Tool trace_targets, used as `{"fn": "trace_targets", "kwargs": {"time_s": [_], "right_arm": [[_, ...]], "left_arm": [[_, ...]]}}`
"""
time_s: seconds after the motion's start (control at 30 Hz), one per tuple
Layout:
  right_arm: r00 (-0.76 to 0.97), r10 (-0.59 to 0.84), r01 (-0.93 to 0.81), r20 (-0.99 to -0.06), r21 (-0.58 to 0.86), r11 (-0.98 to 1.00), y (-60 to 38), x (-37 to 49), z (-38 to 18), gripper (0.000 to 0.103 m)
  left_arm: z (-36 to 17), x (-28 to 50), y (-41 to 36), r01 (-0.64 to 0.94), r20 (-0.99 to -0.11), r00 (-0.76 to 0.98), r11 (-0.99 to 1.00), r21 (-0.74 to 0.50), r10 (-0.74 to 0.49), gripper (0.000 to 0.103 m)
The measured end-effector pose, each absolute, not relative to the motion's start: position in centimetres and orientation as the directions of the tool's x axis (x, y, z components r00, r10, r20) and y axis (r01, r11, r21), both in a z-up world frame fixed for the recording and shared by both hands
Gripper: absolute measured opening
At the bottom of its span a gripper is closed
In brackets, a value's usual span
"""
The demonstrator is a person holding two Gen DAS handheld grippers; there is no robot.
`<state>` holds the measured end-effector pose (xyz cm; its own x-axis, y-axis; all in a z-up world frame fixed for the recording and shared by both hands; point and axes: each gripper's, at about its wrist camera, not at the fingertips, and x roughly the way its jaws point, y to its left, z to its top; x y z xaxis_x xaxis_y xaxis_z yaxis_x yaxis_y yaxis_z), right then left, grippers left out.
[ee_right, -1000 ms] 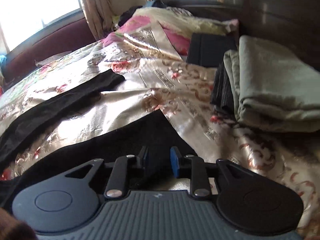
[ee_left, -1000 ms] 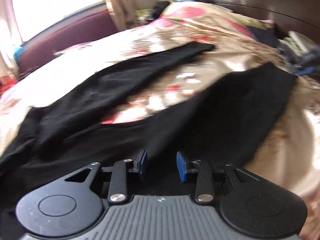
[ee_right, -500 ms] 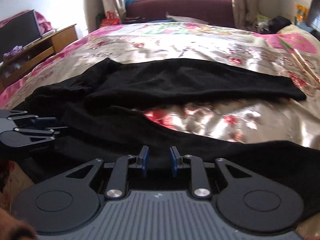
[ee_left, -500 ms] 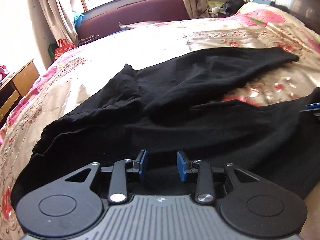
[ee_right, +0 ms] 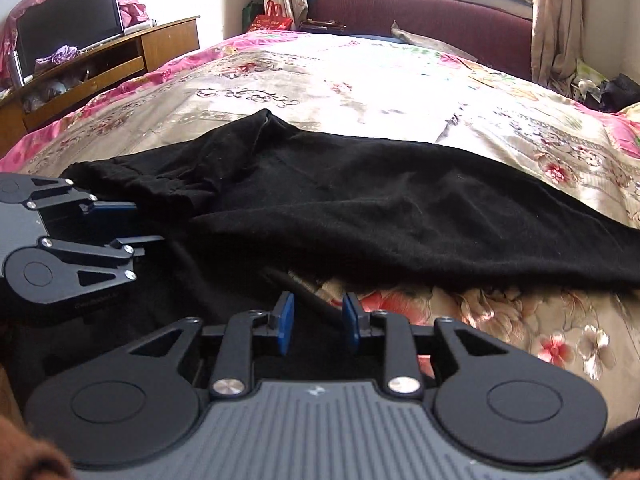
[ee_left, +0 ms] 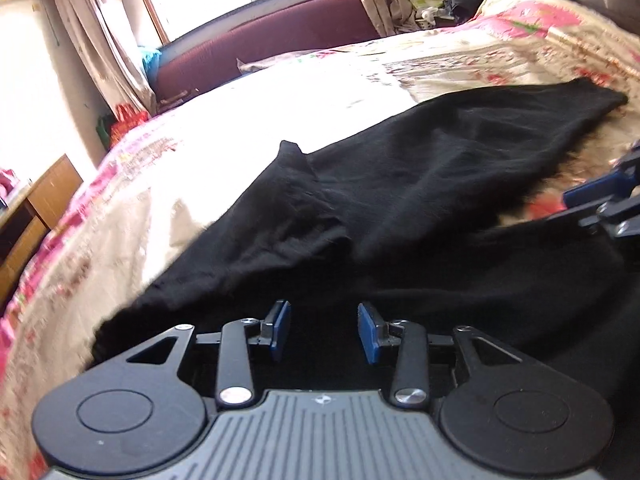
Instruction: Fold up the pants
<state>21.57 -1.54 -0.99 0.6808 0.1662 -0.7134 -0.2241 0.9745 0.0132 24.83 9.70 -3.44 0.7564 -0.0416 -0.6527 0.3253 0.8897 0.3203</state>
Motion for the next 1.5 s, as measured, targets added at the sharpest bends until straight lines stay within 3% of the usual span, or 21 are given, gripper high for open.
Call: {"fn": "trace_targets", "kwargs": {"time_s": [0.23, 0.37, 0.47, 0.57, 0.87, 1.07, 1.5], "right_arm": [[0.688, 0.122, -0.252, -0.715, -0.079, 0.965, -2.4, 27.6, -0.9, 0.028], [0.711, 0.096, -0.288, -0.696, -0.165, 0.943, -2.5, 30.4, -0.2, 0.033], [0.708, 0.094, -0.315, -0.700, -0.193, 0.929, -2.7, 32.8, 0.0, 0.037], [0.688, 0.117, -0.370, -0.716, -0.208, 0.906, -2.9, 35.6, 0.3, 0.039], [0.566, 0.119, -0.569, -0.816, -0.281, 0.773, -2.5, 44.8, -0.7, 0.042], [0.401, 0.133, -0.666, -0.906, -0.189, 0.721, -2.6, 47.5, -2.5, 0.042], [0.306, 0.207, -0.678, -0.929, -0.060, 0.733, -4.3, 49.0, -3.6, 0.046]], "left_arm": [[-3.5, 29.2, 11.9, 0.273, -0.570, 0.820, 0.837, 0.474, 0.056, 0.056], [-1.5, 32.1, 15.8, 0.175, -0.580, 0.811, 0.916, 0.362, 0.074, 0.056], [-0.4, 34.8, 19.6, 0.009, -0.590, 0.794, 0.966, 0.258, 0.151, 0.056], [-0.4, 36.8, 22.3, -0.035, -0.613, 0.768, 0.968, 0.249, 0.185, 0.056], [1.5, 40.4, 24.4, 0.211, -0.667, 0.744, 0.957, 0.200, -0.024, 0.061], [-0.1, 43.5, 25.8, 0.338, -0.754, 0.646, 0.930, 0.147, -0.115, 0.061], [-0.5, 46.3, 27.2, 0.391, -0.804, 0.550, 0.920, 0.012, -0.223, 0.062]]}}
